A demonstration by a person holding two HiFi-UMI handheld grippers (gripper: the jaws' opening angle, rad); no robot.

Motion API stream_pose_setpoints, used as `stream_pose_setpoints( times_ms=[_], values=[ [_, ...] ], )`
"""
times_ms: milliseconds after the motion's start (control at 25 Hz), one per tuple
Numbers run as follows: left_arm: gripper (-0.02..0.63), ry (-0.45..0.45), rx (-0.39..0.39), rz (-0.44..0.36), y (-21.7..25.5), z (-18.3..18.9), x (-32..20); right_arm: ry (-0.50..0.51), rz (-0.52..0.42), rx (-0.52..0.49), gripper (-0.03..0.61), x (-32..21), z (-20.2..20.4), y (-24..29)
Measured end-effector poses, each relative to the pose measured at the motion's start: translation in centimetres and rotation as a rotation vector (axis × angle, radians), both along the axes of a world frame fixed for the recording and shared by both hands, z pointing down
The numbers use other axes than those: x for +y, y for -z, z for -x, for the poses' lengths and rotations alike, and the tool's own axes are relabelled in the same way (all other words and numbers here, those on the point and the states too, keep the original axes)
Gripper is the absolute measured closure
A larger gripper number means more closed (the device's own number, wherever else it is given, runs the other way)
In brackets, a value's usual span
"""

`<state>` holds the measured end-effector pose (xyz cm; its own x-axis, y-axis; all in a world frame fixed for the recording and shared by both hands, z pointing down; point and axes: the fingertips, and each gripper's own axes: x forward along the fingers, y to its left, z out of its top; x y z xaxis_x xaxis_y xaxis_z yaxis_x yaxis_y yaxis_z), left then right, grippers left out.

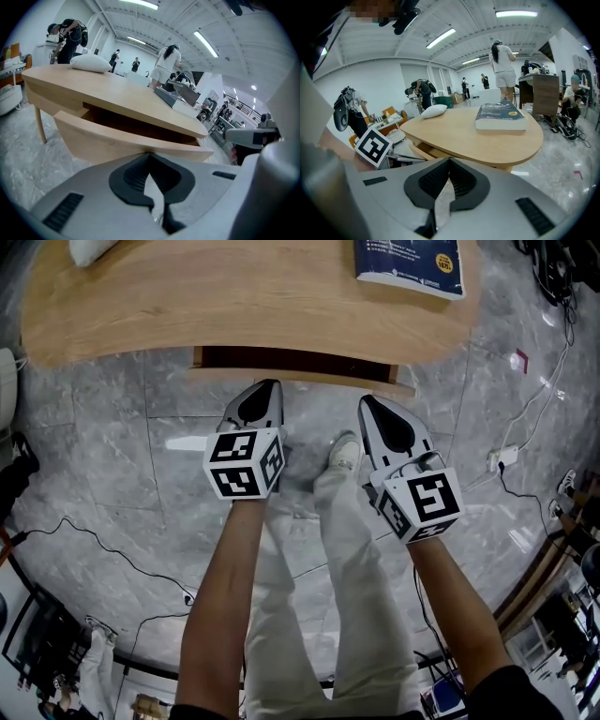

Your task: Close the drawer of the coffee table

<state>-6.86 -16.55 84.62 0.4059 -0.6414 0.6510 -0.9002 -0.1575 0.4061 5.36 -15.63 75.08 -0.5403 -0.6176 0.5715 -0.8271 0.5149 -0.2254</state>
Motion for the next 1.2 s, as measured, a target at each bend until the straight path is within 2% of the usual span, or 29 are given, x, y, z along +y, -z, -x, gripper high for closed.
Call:
stream_pose_setpoints(
  times_ms=[400, 600, 1200],
  values=[
    [0.612, -0.019, -0.017, -0.002, 0.0, -0.1, -2.2, 0.005, 0.004, -0.001, 0.565, -0.4, -0.4, 0.2],
    [0.613, -0.026, -0.051, 0.002, -0.1, -0.2, -3.0, 0.018, 0.010, -0.006, 0.565, -0.4, -0.3, 0.3],
    [0.612, -0.010, -0.081, -0.008, 0.2, -0.3, -6.0, 0.033, 0.022, -0.010, 0.565, -0.6, -0.6, 0.0]
  ],
)
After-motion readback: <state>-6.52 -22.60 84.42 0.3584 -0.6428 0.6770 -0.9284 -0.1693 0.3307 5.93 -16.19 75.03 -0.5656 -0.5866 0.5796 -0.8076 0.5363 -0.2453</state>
